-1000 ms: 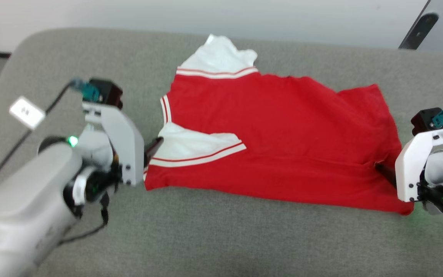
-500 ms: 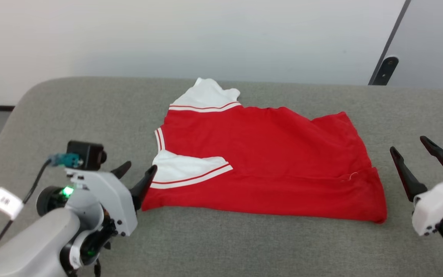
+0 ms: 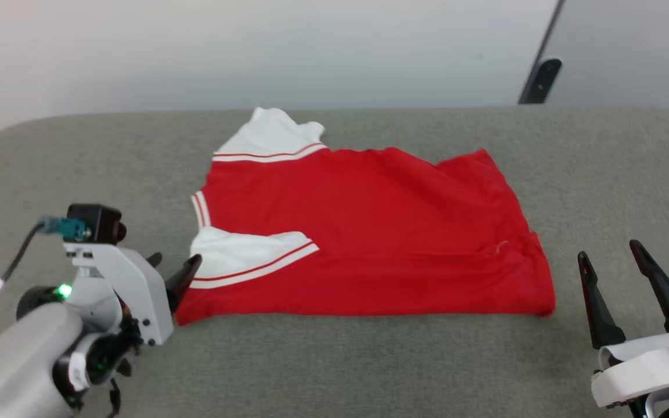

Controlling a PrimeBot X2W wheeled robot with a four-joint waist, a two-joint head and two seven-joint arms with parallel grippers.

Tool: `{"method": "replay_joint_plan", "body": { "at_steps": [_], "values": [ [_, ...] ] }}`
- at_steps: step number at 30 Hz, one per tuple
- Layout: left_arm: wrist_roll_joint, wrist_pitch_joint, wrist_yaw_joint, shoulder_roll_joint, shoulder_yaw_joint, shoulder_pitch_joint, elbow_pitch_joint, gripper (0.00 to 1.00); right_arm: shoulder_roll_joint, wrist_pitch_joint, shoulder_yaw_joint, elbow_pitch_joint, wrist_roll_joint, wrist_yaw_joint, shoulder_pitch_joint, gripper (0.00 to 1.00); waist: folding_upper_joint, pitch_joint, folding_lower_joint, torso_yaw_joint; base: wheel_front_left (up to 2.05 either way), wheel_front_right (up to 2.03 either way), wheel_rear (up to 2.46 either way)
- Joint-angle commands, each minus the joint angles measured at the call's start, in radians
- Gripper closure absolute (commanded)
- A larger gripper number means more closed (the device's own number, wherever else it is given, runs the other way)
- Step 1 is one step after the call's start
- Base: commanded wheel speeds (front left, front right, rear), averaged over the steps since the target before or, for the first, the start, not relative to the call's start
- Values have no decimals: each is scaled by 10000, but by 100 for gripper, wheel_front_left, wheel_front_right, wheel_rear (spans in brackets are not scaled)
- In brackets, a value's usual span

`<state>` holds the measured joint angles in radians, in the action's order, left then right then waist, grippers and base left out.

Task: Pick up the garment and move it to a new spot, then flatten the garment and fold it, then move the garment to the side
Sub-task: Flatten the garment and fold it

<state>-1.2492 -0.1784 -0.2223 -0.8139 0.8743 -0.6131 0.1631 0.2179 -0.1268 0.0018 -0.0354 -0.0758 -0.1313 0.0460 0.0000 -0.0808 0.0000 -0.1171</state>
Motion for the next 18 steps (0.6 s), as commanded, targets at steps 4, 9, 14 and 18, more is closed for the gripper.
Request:
{"method": "replay_joint_plan", "body": {
  "at_steps": [4, 9, 14, 18],
  "values": [
    [-367, -1560, -164, -251, 203, -612, 293, 0, -300, 121, -84, -225, 5, 12, 39, 0, 0, -707, 0, -811, 0, 0, 0],
    [-644, -3288, -409, -502, 477, -1167, 742, 0, -536, 313, -139, -282, -134, 12, 172, 0, 0, -1054, 0, -1184, 0, 0, 0],
    [-906, -4908, -705, -696, 779, -1622, 1100, 0, -664, 475, -158, -312, -225, 12, 237, 0, 0, -1375, 0, -1461, 0, 0, 0],
    [-694, -5843, -784, -845, 1146, -1941, 1288, 0, -793, 511, -120, -348, -375, 12, 334, 0, 0, -1651, 0, -1628, 0, 0, 0]
  ]
}}
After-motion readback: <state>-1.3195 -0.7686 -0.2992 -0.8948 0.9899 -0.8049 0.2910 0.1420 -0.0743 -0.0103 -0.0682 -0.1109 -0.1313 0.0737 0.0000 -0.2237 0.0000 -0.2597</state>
